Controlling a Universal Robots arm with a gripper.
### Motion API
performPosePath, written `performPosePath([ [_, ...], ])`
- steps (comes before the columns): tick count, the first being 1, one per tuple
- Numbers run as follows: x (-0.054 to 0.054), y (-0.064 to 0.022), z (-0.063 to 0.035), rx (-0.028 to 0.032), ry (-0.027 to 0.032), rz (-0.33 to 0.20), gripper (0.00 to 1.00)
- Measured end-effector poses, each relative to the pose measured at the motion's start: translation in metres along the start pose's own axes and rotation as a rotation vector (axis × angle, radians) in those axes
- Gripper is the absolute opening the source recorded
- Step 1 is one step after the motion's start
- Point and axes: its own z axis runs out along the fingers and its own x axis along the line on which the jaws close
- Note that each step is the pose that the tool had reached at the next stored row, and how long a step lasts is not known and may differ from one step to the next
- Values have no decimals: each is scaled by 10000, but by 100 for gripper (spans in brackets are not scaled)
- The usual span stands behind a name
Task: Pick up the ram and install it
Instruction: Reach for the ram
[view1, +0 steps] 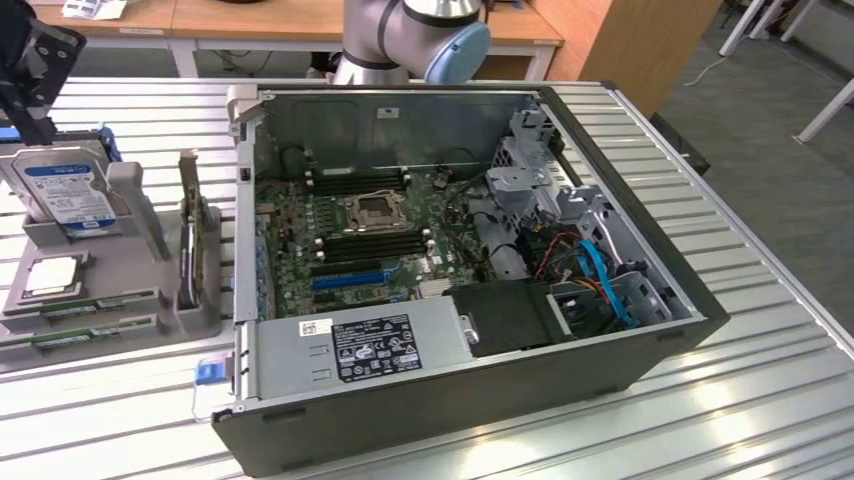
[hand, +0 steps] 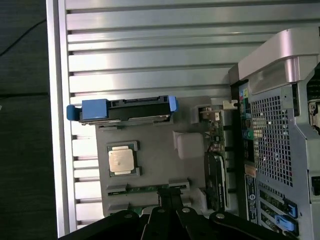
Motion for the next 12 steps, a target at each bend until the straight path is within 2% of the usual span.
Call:
performPosePath([
  [3, 48, -4, 0, -1, 0, 0, 10],
  [12, 50, -7, 0, -1, 0, 0, 10],
])
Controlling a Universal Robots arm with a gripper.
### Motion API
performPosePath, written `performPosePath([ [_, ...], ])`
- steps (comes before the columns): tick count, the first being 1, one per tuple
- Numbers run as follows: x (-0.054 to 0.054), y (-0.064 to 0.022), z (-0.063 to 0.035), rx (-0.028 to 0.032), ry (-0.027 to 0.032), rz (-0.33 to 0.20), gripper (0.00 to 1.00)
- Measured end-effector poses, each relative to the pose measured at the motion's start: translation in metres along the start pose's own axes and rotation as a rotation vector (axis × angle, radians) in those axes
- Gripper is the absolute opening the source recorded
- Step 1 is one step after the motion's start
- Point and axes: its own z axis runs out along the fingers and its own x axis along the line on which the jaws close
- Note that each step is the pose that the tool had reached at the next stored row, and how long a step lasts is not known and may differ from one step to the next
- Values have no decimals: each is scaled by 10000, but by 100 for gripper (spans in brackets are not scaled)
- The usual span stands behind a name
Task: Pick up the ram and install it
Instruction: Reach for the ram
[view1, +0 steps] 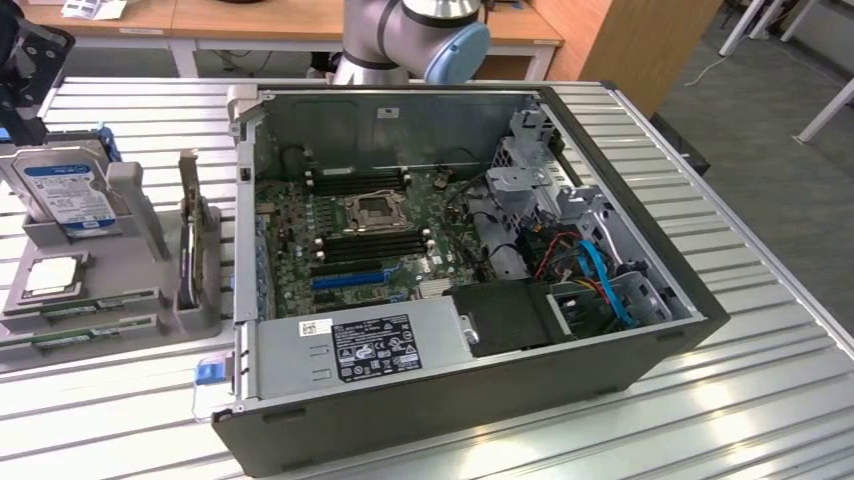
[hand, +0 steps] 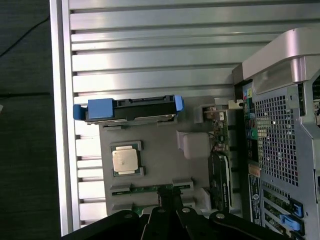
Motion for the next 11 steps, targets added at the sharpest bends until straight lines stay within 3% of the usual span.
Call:
performPosePath([
  [11, -20, -206, -9, -1, 0, 0, 10],
])
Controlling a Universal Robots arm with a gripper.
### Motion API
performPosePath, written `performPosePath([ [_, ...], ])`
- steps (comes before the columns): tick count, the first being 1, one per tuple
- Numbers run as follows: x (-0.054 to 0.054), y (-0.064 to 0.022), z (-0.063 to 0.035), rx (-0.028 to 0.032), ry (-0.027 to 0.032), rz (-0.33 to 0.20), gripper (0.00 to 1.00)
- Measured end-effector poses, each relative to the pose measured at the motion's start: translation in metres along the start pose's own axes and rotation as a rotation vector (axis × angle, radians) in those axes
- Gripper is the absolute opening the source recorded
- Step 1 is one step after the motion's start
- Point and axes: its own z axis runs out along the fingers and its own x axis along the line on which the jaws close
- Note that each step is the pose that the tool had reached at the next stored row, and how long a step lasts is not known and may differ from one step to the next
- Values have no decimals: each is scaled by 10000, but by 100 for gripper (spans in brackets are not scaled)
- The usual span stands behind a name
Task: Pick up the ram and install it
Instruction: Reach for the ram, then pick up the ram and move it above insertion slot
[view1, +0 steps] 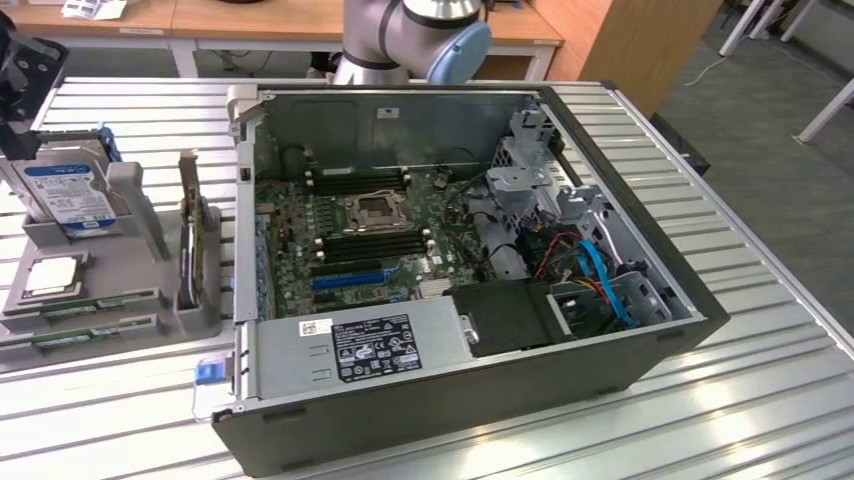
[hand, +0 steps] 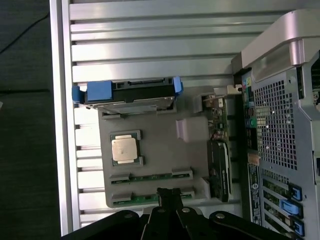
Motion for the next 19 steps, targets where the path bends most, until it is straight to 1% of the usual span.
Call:
performPosePath([
  [10, -16, -162, -7, 0, 1, 3, 10],
  [19, -17, -169, -8, 1, 0, 4, 10],
])
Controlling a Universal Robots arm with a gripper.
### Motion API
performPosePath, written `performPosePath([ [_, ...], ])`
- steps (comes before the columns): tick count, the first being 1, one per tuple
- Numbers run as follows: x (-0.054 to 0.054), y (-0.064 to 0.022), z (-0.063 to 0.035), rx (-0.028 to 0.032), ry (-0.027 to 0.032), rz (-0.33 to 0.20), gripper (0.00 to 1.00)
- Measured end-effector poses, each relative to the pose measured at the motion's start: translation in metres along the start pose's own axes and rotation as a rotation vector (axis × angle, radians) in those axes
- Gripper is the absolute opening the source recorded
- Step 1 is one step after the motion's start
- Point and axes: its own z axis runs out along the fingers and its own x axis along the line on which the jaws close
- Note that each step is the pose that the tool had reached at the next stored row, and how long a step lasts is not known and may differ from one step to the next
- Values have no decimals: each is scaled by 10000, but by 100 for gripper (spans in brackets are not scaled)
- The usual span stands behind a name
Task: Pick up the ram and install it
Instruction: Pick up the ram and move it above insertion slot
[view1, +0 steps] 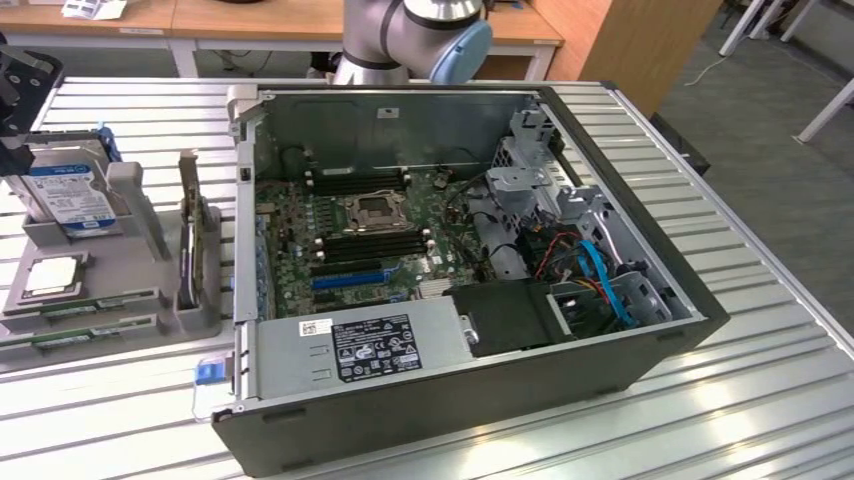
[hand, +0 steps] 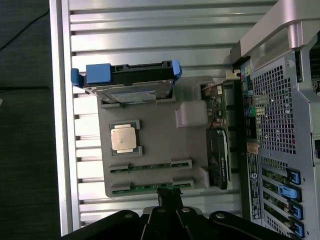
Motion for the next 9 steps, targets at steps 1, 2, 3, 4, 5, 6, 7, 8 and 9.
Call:
performPosePath([
  [1, 0, 0, 0, 1, 0, 0, 10],
  [2, 0, 0, 0, 0, 1, 0, 10],
  [3, 0, 0, 0, 0, 0, 0, 10],
  [4, 0, 0, 0, 0, 0, 0, 10],
  [5, 0, 0, 0, 1, 0, 0, 10],
  [6, 0, 0, 0, 0, 0, 0, 10],
  [7, 0, 0, 0, 0, 0, -1, 10],
  [8, 0, 0, 0, 0, 0, -18, 10],
  [9, 0, 0, 0, 0, 3, -57, 10],
])
